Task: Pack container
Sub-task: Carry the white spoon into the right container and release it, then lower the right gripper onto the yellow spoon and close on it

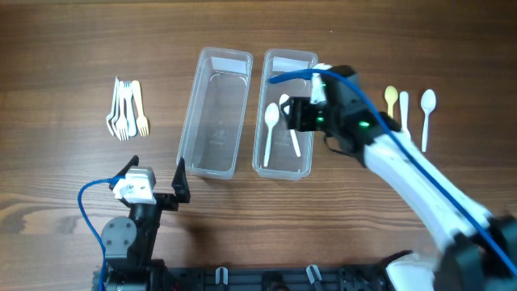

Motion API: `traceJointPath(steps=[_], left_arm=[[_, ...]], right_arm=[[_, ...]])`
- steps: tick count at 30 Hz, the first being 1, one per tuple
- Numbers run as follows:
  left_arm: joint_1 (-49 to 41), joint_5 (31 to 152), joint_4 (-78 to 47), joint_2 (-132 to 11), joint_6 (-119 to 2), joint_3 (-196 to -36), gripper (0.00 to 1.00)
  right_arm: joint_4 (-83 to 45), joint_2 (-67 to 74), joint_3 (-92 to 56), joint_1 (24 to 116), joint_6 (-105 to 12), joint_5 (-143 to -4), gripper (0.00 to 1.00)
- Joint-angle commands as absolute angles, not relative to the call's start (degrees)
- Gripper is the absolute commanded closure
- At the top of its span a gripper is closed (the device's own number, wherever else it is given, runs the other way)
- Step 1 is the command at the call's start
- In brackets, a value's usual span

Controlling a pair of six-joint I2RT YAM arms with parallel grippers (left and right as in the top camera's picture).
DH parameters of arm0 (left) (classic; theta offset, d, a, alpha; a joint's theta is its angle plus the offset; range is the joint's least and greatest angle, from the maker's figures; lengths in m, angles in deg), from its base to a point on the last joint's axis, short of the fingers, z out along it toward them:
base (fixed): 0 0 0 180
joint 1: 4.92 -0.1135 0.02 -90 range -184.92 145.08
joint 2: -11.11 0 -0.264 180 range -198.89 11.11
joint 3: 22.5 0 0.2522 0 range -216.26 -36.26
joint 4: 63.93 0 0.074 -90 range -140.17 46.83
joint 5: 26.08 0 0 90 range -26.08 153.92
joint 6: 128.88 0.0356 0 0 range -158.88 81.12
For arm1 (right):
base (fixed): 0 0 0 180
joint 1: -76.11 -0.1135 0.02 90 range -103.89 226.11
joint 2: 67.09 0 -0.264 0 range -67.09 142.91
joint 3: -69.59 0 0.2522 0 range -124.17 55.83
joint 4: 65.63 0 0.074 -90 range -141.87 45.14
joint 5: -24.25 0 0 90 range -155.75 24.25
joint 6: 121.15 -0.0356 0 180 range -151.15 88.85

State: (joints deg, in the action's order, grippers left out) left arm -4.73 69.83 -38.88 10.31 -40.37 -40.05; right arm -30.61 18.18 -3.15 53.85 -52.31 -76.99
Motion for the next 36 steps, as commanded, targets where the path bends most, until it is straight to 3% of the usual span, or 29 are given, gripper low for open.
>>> traceJointPath(steps=[1,3,4,5,10,17,26,36], left_arm=[[-5.1,70.5,-39.1,10.7,-39.2,-39.7,0.0],[-5.1,70.5,-39.1,10.7,-39.2,-39.7,0.0],[-5.1,70.5,-39.1,10.7,-39.2,-39.7,0.0],[-5.1,70.5,-39.1,10.7,-39.2,-39.7,0.0],[-5.1,70.5,-39.1,10.7,-39.2,-39.7,0.0],[-5.1,70.5,-39.1,10.7,-39.2,-39.7,0.0],[-5.1,70.5,-39.1,10.7,-39.2,-39.7,0.0],[-5.1,70.5,-39.1,10.7,-39.2,-39.7,0.0]], right_arm=[[-25.0,7.3,-7.2,58.9,-44.8,-69.1,0.23],[-20.9,2.8,-7.3,62.0,-41.8,-63.4,0.13],[-19.0,0.7,-7.3,63.8,-40.4,-60.8,0.02],[-17.7,-0.8,-7.3,65.1,-39.3,-59.3,0.01],[-12.0,-6.0,-7.3,73.0,-31.4,-58.7,0.0],[-10.7,-4.7,-7.3,78.3,-30.6,-61.0,0.0],[-9.0,12.6,-7.3,86.3,-31.6,-65.7,0.0],[-14.9,29.5,-7.3,87.6,-34.3,-65.6,0.01]])
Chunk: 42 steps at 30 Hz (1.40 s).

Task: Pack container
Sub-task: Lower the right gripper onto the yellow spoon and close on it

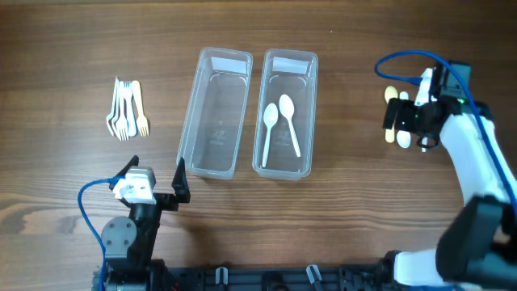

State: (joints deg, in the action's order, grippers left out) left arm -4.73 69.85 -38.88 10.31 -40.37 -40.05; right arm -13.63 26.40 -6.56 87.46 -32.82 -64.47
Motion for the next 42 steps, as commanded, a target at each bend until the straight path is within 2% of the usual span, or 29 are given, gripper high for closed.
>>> traceJointPath(steps=[1,9,16,20,21,24,26,27,31,42], left_arm=[[-5.1,70.5,-39.1,10.7,-39.2,-39.7,0.0],[-5.1,70.5,-39.1,10.7,-39.2,-39.7,0.0],[-5.1,70.5,-39.1,10.7,-39.2,-39.7,0.0],[-5.1,70.5,-39.1,10.7,-39.2,-39.7,0.0],[-5.1,70.5,-39.1,10.7,-39.2,-39.7,0.0],[-5.1,70.5,-39.1,10.7,-39.2,-39.7,0.0],[-5.1,70.5,-39.1,10.7,-39.2,-39.7,0.0],[-5.1,70.5,-39.1,10.7,-39.2,-39.7,0.0],[-5.1,70.5,-39.1,10.7,-39.2,-39.7,0.0],[-5.1,70.5,-39.1,10.7,-39.2,-39.7,0.0]], right_arm=[[-15.2,30.1,-7.3,87.6,-34.3,-65.6,0.01],[-19.3,33.9,-7.3,87.6,-34.3,-65.5,0.05],[-21.3,34.2,-7.3,87.6,-34.2,-68.4,0.17],[-21.7,34.3,-7.3,87.6,-34.1,-68.4,0.31],[-21.9,34.5,-7.3,87.6,-34.0,-68.4,0.38],[-23.0,35.0,-6.8,87.6,-33.8,-68.4,0.48],[-24.1,35.4,-6.3,87.6,-33.7,-68.4,0.6],[-24.1,35.6,-6.3,87.6,-33.7,-68.4,0.62],[-24.9,36.9,-6.3,87.6,-33.1,-68.4,0.67],[-27.3,39.8,-6.3,87.6,-31.1,-70.3,0.67]])
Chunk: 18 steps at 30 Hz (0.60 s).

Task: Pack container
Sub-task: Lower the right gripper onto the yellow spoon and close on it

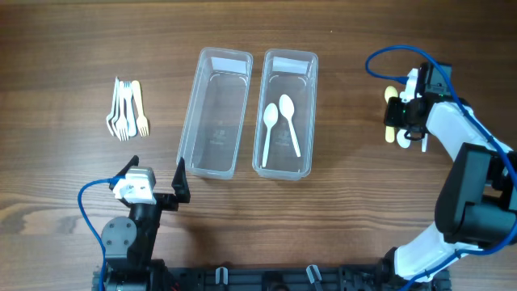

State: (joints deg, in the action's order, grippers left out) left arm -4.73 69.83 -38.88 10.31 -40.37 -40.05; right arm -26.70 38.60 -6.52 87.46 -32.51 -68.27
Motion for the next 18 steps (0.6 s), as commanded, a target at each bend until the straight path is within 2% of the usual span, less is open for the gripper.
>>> traceJointPath(steps=[1,14,15,18], left_arm=[[-5.1,70.5,-39.1,10.7,-39.2,-39.7,0.0],[-5.1,70.5,-39.1,10.7,-39.2,-39.7,0.0],[-5.1,70.5,-39.1,10.7,-39.2,-39.7,0.0],[-5.1,70.5,-39.1,10.7,-39.2,-39.7,0.0]], right_arm=[[-27.5,39.9,-6.3,87.6,-31.1,-70.3,0.67],[-29.1,44.4,-6.3,87.6,-31.2,-70.7,0.66],[-29.1,44.5,-6.3,87.6,-31.3,-70.7,0.69],[-29.1,44.5,-6.3,87.6,-31.6,-70.8,0.96]])
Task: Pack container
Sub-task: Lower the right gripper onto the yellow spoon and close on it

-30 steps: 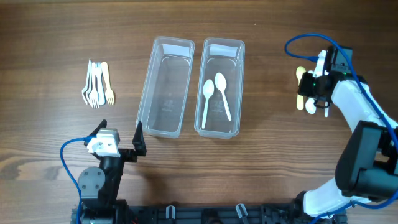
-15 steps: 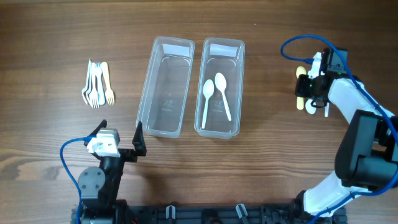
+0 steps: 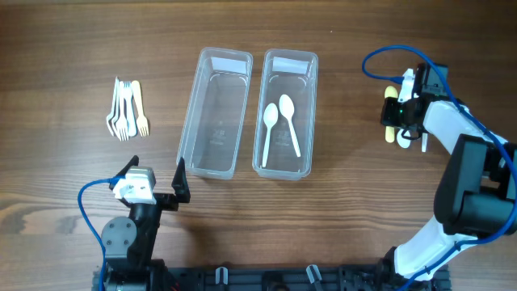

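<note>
Two clear oblong containers stand side by side; the left one [image 3: 214, 113] holds nothing, while the right one [image 3: 284, 56] holds two white spoons [image 3: 271, 129] [image 3: 289, 121]. My right gripper [image 3: 394, 113] is down over the loose spoons at the far right. A yellow spoon [image 3: 391, 134] pokes out beneath it and a white handle [image 3: 424, 144] shows beside it. Its fingers are hidden by the wrist. My left gripper [image 3: 180, 179] rests near the front edge, below the left container, with its fingers together and nothing in them.
A bunch of pale plastic forks [image 3: 127, 109] lies at the far left of the wooden table [image 3: 73, 48]. The right arm's blue cable [image 3: 380, 56] loops above the gripper. The left arm's base [image 3: 125, 238] stands at the front left.
My right gripper has shifted a little up and to the left over the spoons at the far right. The containers, the two packed spoons, the forks and the left arm are unchanged.
My right gripper was first over the right container, at the second white spoon lying there. Then both spoons lay free in that container and the gripper was over the loose spoons at the far right. It has stayed on them since, with small shifts.
</note>
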Motion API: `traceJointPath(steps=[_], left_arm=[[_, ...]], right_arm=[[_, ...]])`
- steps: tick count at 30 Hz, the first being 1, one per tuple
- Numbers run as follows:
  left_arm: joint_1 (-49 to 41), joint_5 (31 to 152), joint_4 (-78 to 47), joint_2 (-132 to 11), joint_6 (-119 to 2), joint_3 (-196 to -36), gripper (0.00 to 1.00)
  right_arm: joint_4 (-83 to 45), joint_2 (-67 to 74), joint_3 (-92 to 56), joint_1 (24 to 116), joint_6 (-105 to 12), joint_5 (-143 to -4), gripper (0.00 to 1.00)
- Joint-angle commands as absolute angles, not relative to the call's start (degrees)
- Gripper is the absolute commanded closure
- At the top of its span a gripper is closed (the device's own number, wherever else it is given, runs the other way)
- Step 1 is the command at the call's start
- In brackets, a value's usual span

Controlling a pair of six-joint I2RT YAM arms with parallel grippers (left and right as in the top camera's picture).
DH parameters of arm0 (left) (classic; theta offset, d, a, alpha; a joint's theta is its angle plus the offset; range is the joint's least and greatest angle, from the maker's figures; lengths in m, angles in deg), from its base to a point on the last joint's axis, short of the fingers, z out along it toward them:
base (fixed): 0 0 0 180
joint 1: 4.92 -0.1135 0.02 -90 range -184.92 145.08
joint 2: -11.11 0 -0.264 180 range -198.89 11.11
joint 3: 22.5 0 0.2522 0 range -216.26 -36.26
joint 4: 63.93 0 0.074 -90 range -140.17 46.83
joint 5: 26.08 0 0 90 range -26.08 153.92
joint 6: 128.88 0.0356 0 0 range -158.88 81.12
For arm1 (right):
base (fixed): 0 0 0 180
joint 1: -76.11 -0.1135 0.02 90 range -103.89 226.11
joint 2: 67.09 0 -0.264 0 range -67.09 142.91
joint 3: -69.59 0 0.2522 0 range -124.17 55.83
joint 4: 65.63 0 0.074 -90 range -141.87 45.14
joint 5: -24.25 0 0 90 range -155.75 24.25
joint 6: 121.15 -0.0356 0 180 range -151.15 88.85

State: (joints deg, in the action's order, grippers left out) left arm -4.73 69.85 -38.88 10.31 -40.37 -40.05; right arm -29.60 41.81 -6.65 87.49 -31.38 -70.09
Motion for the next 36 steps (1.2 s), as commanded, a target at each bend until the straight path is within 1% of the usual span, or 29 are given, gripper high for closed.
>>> traceJointPath(steps=[1,6,16,18,19,20,21,22,24,30,34,36], left_arm=[[-5.1,70.5,-39.1,10.7,-39.2,-39.7,0.0],[-5.1,70.5,-39.1,10.7,-39.2,-39.7,0.0],[-5.1,70.5,-39.1,10.7,-39.2,-39.7,0.0],[-5.1,70.5,-39.1,10.7,-39.2,-39.7,0.0],[-5.1,70.5,-39.1,10.7,-39.2,-39.7,0.0],[-5.1,70.5,-39.1,10.7,-39.2,-39.7,0.0],[-5.1,70.5,-39.1,10.7,-39.2,-39.7,0.0],[-5.1,70.5,-39.1,10.7,-39.2,-39.7,0.0],[-5.1,70.5,-39.1,10.7,-39.2,-39.7,0.0],[-5.1,70.5,-39.1,10.7,-39.2,-39.7,0.0],[-5.1,70.5,-39.1,10.7,-39.2,-39.7,0.0],[-5.1,70.5,-39.1,10.7,-39.2,-39.7,0.0]], right_arm=[[-28.9,44.4,-6.3,87.6,-32.3,-70.8,0.96],[-26.8,41.9,-7.2,87.6,-32.8,-72.1,0.96],[-22.5,25.7,-7.2,87.6,-32.9,-73.5,0.96],[-22.2,24.1,-7.2,87.6,-32.9,-73.3,0.95],[-22.1,24.1,-7.2,87.6,-32.8,-72.9,0.88],[-22.0,24.1,-7.2,87.6,-32.8,-72.7,0.72],[-22.1,24.8,-7.0,87.6,-32.8,-72.2,0.59],[-22.4,25.5,-6.8,87.6,-32.8,-72.2,0.55],[-23.5,27.2,-6.5,87.6,-32.8,-72.2,0.52],[-25.5,33.6,-6.5,87.6,-33.5,-72.2,0.5],[-27.6,37.4,-6.5,87.6,-33.5,-72.3,0.44],[-29.2,39.3,-6.5,87.6,-33.5,-73.8,0.44]])
